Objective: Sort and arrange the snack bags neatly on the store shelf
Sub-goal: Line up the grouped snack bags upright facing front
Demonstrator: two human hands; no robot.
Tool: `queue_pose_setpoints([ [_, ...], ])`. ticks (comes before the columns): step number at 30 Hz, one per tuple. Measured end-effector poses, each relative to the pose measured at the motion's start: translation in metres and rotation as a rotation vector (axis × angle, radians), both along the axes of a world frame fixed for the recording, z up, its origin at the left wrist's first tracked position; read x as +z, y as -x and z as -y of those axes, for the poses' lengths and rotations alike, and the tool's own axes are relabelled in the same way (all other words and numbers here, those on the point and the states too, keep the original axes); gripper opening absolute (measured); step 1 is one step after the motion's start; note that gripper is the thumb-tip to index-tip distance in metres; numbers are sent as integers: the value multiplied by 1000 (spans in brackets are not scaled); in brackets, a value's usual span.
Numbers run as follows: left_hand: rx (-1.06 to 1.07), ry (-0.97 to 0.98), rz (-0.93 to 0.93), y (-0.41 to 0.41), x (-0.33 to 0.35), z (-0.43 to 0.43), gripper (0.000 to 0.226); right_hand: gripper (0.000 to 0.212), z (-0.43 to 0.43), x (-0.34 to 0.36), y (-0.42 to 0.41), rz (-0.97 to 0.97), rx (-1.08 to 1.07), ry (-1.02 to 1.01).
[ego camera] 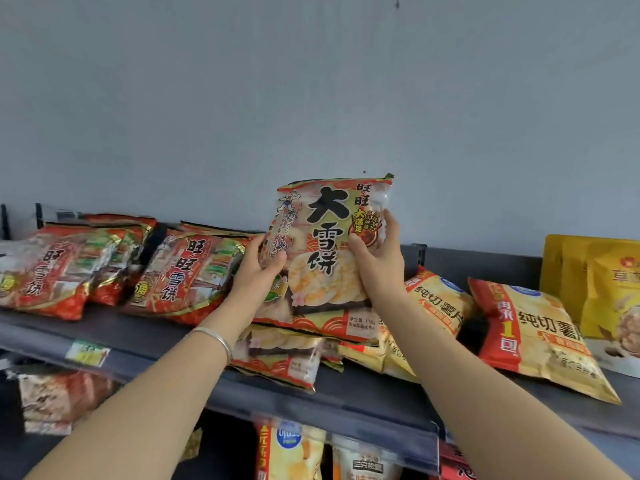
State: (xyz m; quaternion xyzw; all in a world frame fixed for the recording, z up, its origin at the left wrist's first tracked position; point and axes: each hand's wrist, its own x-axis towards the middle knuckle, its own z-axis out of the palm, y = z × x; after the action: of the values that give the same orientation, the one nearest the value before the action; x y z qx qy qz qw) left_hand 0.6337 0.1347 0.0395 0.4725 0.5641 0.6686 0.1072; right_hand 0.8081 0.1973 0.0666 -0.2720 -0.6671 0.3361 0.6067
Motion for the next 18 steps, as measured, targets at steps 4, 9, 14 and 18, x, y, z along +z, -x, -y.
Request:
queue_pose_setpoints([
  [4,68,16,-12,64,-17,11,57,72,7,-16,69,60,-10,-12],
  [9,150,63,-123,117,-40,10,55,70,17,-35,120,152,-65,-28],
  [14,305,403,-453,116,-80,-2,50,60,8,-83,141,889,-370,-318],
  [18,356,472,-616,104,-108,-9,53,55,3,-102,146,966,-439,-405],
])
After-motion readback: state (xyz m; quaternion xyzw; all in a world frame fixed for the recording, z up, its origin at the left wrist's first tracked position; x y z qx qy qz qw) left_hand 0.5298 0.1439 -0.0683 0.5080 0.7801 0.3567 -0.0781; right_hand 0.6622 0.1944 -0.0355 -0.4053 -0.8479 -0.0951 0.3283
